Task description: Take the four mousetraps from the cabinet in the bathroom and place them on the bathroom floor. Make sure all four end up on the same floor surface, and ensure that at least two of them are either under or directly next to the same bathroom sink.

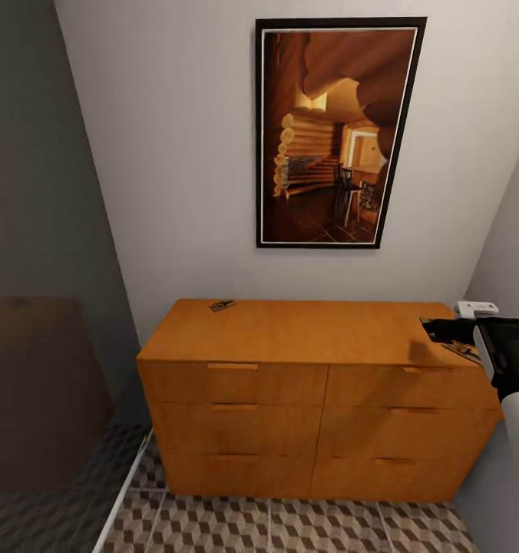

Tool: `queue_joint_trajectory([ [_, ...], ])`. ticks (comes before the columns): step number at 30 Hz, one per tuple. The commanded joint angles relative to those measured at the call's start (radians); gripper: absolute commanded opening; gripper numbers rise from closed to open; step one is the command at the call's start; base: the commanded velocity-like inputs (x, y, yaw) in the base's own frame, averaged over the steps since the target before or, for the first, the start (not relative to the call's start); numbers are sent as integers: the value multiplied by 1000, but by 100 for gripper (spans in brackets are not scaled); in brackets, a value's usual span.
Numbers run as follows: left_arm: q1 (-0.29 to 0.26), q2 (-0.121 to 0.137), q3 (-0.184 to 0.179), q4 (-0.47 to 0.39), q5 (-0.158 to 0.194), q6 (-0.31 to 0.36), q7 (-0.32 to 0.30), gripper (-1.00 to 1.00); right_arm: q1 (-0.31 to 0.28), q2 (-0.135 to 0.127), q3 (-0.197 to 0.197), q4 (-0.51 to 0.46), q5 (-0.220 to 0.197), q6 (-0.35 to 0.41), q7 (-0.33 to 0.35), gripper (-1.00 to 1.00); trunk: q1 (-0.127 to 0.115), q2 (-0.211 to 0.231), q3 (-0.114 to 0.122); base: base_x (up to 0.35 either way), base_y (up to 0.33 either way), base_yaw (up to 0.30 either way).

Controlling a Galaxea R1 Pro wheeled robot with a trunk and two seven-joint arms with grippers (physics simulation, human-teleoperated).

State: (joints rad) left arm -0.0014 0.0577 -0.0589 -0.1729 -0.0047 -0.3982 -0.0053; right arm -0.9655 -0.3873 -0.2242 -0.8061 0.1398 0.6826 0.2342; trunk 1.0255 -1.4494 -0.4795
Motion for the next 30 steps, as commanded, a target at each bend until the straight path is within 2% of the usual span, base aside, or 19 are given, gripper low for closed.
queue_joint_trajectory([
  [1, 0, 1, -5, 0, 0, -2, 1, 100, -1, 1, -3, -1, 7, 5, 8, -100, 0, -1, -1, -277, 154, 0],
  [20, 0, 1, -5, 0, 0, -2, 1, 100, -1, 1, -3, 12, 7, 2, 8, -100, 0, -1, -1, -268, 183, 0],
  [30, 0, 1, -5, 0, 0, -1, 1, 100, -1, 1, -3, 81, 7, -4, 12, -100, 0, -1, -1, -261, 203, 0],
])
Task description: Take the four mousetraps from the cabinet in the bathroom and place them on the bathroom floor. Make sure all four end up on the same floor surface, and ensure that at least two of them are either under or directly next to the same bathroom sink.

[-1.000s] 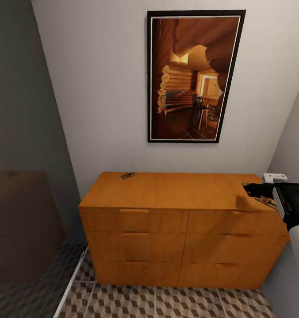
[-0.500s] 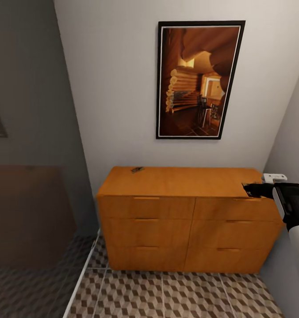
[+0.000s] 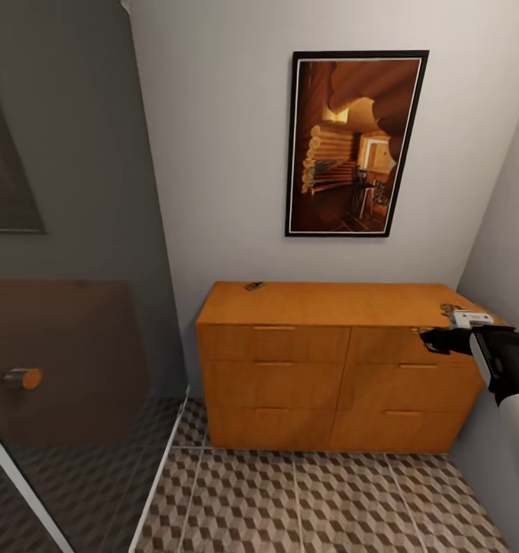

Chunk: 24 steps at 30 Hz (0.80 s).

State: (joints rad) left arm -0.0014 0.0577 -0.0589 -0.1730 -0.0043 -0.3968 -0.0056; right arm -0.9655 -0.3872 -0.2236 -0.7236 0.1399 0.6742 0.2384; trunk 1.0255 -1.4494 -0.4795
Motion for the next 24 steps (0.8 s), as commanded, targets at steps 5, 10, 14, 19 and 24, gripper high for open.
queue_joint_trajectory([
  [5, 0, 1, -5, 0, -2, -3, 1, 100, -1, 1, -3, 54, 8, -43, 8, -100, 0, -1, -1, -192, 152, 0],
  [10, 0, 1, -5, 0, -2, -3, 1, 100, -1, -1, -4, 183, 10, -166, 9, -100, 0, -1, -1, -36, 29, 0],
  [14, 0, 1, -5, 0, -2, -4, 1, 100, -1, -3, -4, 290, 11, -266, 9, -100, 0, -1, -1, -7, 6, 0],
  [19, 0, 1, -5, 0, -2, -4, 1, 100, -1, -4, -4, 463, 13, -426, 7, -100, 0, -1, -1, -2, 1, 0],
  [24, 0, 1, -5, 0, -2, -4, 1, 100, 5, -8, -2, 654, 14, -658, 2, -100, 0, -1, -1, 0, 0, 0],
])
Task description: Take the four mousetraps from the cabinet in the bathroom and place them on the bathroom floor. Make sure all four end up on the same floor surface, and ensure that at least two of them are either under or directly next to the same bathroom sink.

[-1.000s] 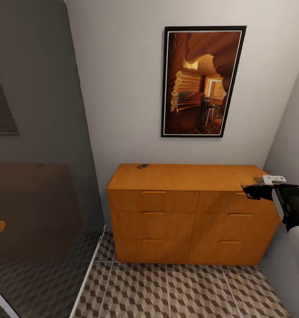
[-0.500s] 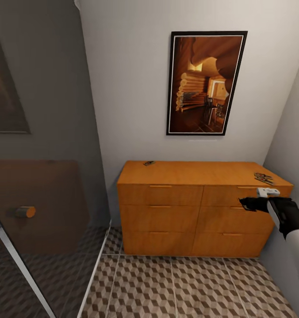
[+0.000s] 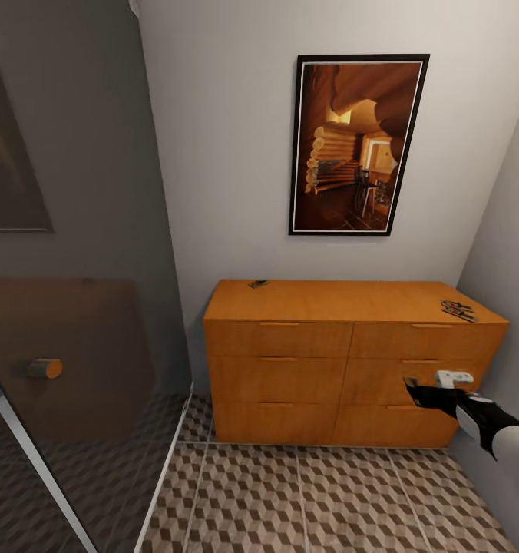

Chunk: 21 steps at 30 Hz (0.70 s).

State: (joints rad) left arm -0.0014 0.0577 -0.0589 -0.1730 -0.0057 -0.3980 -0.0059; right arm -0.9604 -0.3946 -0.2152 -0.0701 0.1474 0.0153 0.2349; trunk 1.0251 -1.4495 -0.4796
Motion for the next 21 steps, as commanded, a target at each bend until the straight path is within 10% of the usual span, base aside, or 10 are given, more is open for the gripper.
queue_joint_trajectory([
  [1, 0, 1, -6, 0, 0, -2, 1, 100, 6, 0, -10, 11, 7, -20, 5, -100, 0, -1, -1, 0, 0, 0],
  [13, 0, 1, -5, 1, 1, -2, 1, 100, 248, 27, -6, 54, 3, -243, 12, -100, 0, -1, -1, 0, 0, 0],
  [21, 0, -5, -2, -1, 1, 1, 5, 100, 426, 133, -6, 55, 3, -429, -12, -100, 0, -1, -1, 0, 0, 0],
])
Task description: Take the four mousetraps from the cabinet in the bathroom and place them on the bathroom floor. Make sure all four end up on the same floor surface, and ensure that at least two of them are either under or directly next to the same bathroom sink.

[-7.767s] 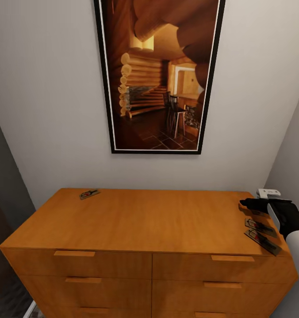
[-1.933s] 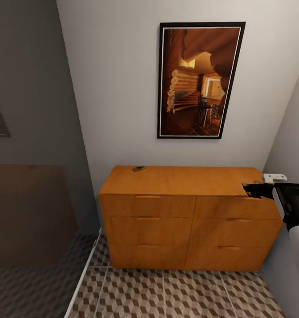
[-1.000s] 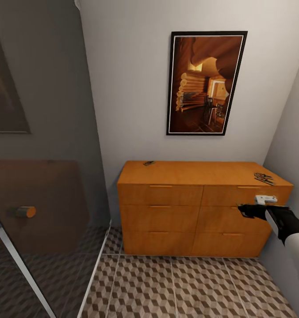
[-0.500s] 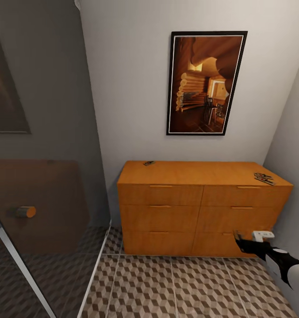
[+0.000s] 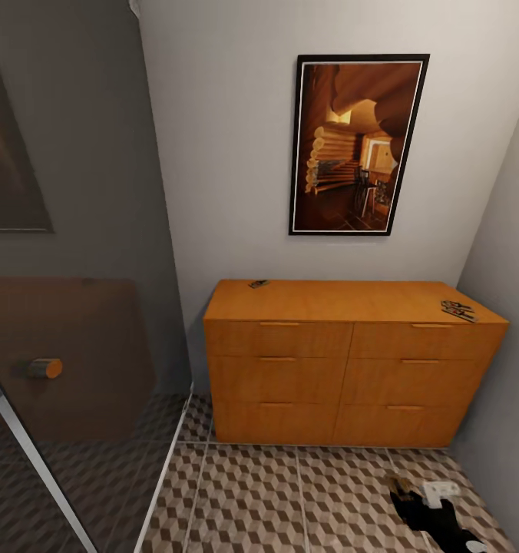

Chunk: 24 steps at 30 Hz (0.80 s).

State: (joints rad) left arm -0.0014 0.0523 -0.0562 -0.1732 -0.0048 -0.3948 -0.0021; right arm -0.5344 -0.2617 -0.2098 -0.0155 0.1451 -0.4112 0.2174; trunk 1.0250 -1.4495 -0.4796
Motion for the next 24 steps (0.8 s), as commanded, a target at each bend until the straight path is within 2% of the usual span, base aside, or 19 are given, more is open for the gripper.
queue_joint_trajectory([
  [1, 0, 0, -5, -1, -1, -2, 2, 100, 10, 8, -11, 1, 5, -20, 2, -100, 0, -1, -1, 0, 0, 0],
  [3, 0, -1, -4, -1, -1, -1, 3, 100, 42, 31, -11, 1, 5, -67, -7, -100, 0, -1, -1, 0, 0, 0],
  [4, 0, -1, -3, -3, -1, 1, 4, 100, 73, 52, -11, 1, 5, -107, -12, -100, 0, -1, -1, 0, 0, 0],
  [6, 0, -2, -2, -5, 0, 3, 8, 100, 98, 69, -11, 1, 5, -145, -14, -100, 0, -1, -1, 0, 0, 0],
  [7, 0, -5, -1, -8, 0, 5, 23, 100, 126, 85, -11, 1, 5, -199, -15, -100, 0, -1, -1, 0, 0, 0],
  [9, 0, -13, -1, -16, 1, 6, 44, 100, 147, 93, -11, 1, 5, -231, -16, -100, 0, -1, -1, 0, 0, 0],
  [10, -1, -27, -1, -33, 1, 8, 68, 100, 170, 101, -11, 2, 5, -257, -14, -100, 0, -1, -1, 0, 0, 0],
  [12, 0, -39, -1, -49, 1, 16, 85, 100, 181, 106, -11, 2, 5, -273, -12, -100, 0, -1, -1, 0, 0, 0],
  [14, -1, -67, -1, -98, 0, 93, 115, 100, 192, 111, -11, 2, 5, -294, -10, -100, 0, -1, -1, 0, 0, 0],
  [15, -1, -74, -1, -114, 0, 123, 121, 100, 194, 112, -11, 2, 5, -297, -10, -100, 0, -1, -1, 0, 0, 0],
  [17, -1, -91, -1, -194, -1, 264, 134, 100, 197, 114, -11, 2, 5, -302, -8, -100, 0, -1, -1, 0, 0, 0],
  [18, -2, -94, -1, -216, -1, 298, 136, 100, 198, 114, -11, 2, 5, -303, -8, -100, 0, -1, -1, 0, 0, 0],
  [20, -2, -102, -1, -326, 0, 426, 140, 100, 199, 115, -11, 2, 5, -303, -9, -100, 0, -1, -1, 0, 0, 0],
  [24, -2, -119, -2, -463, 0, 517, 142, 100, 200, 116, -11, 2, 5, -302, -10, -100, 0, -1, -1, 0, 0, 0],
])
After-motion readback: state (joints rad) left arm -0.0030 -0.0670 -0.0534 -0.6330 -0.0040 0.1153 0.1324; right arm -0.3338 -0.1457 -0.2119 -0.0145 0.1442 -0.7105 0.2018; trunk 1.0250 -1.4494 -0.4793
